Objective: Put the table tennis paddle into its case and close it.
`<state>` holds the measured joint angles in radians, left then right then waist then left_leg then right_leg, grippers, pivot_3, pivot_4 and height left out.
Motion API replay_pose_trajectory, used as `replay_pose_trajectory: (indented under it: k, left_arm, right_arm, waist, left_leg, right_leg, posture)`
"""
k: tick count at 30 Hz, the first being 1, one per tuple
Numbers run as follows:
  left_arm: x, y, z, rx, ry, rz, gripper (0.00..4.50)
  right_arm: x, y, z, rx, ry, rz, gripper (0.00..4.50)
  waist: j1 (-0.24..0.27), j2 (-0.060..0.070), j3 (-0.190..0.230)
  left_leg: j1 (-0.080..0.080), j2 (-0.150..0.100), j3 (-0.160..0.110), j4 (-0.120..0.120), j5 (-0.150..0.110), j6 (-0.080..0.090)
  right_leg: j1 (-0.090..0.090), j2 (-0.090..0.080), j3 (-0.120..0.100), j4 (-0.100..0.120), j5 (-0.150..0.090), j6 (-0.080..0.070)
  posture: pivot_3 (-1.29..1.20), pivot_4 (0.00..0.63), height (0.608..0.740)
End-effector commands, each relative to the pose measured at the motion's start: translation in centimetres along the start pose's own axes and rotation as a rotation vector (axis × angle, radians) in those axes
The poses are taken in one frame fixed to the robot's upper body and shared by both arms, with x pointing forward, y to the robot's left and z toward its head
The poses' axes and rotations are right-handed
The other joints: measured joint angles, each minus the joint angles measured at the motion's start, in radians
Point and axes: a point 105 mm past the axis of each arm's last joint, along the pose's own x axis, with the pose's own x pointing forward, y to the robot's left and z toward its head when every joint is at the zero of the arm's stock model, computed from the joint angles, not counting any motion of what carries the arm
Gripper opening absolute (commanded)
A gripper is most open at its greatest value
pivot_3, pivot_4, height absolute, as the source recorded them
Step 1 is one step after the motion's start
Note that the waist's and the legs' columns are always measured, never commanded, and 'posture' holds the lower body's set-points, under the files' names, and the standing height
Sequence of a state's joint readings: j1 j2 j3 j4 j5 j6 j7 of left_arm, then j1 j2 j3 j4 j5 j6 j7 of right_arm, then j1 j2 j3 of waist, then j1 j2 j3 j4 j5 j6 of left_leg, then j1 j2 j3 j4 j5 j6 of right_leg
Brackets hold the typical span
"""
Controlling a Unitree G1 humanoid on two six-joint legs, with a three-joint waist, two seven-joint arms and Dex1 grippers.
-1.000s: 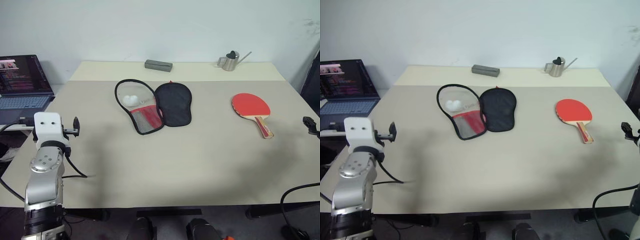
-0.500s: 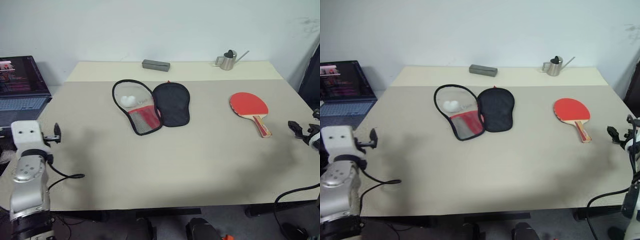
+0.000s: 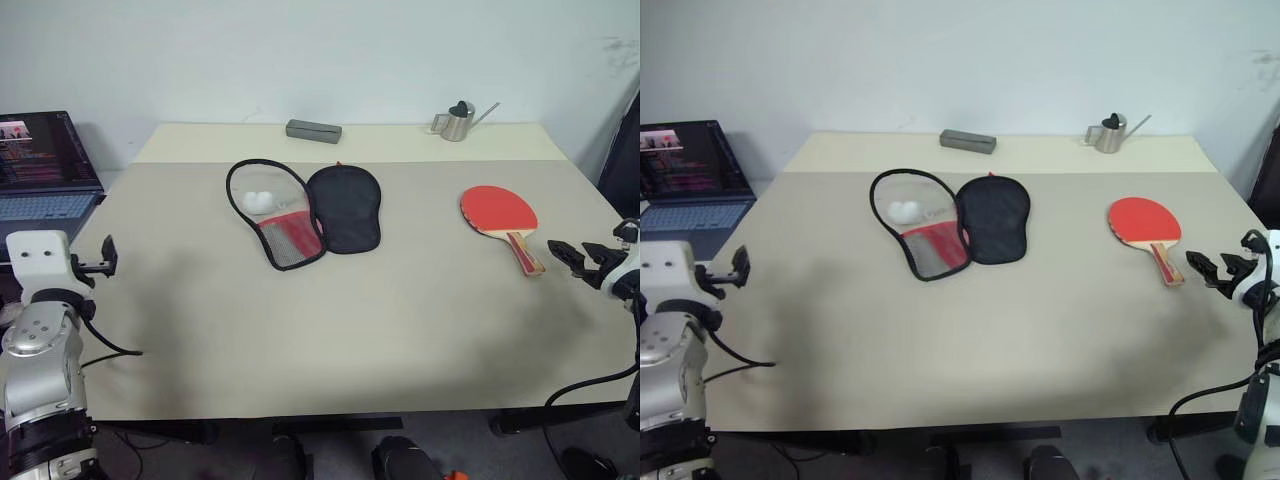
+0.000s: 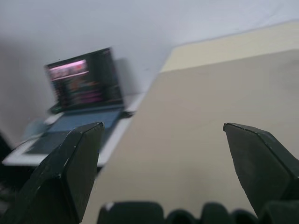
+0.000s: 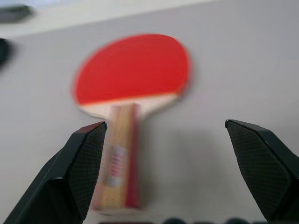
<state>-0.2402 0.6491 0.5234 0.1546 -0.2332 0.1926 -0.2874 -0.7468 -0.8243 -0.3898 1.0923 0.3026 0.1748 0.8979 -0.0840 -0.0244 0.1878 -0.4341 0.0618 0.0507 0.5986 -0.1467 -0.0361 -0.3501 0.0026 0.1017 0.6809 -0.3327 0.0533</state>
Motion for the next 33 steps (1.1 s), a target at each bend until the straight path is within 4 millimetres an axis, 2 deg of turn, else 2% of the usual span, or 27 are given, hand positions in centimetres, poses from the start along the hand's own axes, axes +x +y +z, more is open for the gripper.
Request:
replay_pose_trajectory:
  k: [1, 7, 14, 18, 24, 33]
  left_arm:
    - [0.5, -1.4, 3.0, 0.005, -0.087, -0.158, 4.5]
    - [0.8, -4.1, 4.9, -0.035, -0.103, -0.413, 4.5]
    - [-1.4, -9.1, 6.8, -0.102, -0.053, -0.857, 4.5]
    - [-1.4, -10.3, 7.6, -0.087, -0.047, -0.97, 4.5]
    - [-1.4, -12.1, 8.2, -0.053, -0.026, -1.109, 4.5]
    - [-1.5, -13.2, 9.5, -0.067, -0.016, -1.209, 4.5]
  right_arm:
    - [0.1, 2.5, 1.8, -0.002, -0.035, 0.164, 4.46]
    - [-0.2, 6.1, 2.5, -0.011, -0.011, 0.344, 4.46]
    - [-0.1, 9.6, 3.8, -0.063, -0.007, 0.464, 4.46]
    - [0.2, 11.1, 4.0, -0.111, 0.002, 0.503, 4.46]
    - [0.9, 14.5, 4.2, -0.195, 0.025, 0.606, 4.46]
    - [4.0, 17.4, 4.1, -0.233, 0.084, 0.643, 4.46]
  waist:
    - [0.0, 0.0, 0.0]
    - [0.001, 0.0, 0.0]
    - [0.0, 0.0, 0.0]
    - [0.002, 0.0, 0.0]
    - [0.001, 0.0, 0.0]
    - [0.001, 0.0, 0.0]
  left_leg:
    - [0.0, 0.0, 0.0, 0.0, 0.0, 0.0]
    - [0.0, 0.001, 0.0, 0.0, 0.0, 0.0]
    - [0.0, 0.001, -0.001, 0.0, 0.0, 0.0]
    - [0.0, 0.001, -0.001, 0.0, 0.0, 0.0]
    - [-0.001, 0.001, -0.001, 0.0, 0.0, 0.0]
    - [-0.001, 0.001, -0.001, 0.0, 0.0, 0.0]
  right_leg:
    - [0.0, 0.0, 0.0, 0.0, 0.0, 0.0]
    - [0.0, 0.0, -0.001, 0.0, 0.0, 0.0]
    - [-0.001, 0.0, -0.001, 0.001, 0.0, 0.0]
    - [-0.001, 0.0, -0.001, 0.001, 0.0, 0.0]
    - [-0.002, 0.001, -0.001, 0.001, 0.0, 0.0]
    - [-0.003, 0.003, -0.001, 0.001, 0.0, -0.001]
  posture:
    - [0.0, 0.15, 0.74]
    - [0.0, 0.15, 0.74]
    - [0.0, 0.15, 0.74]
    - [0.0, 0.15, 0.74]
    - [0.0, 0.15, 0.74]
    - [0.0, 0.15, 0.74]
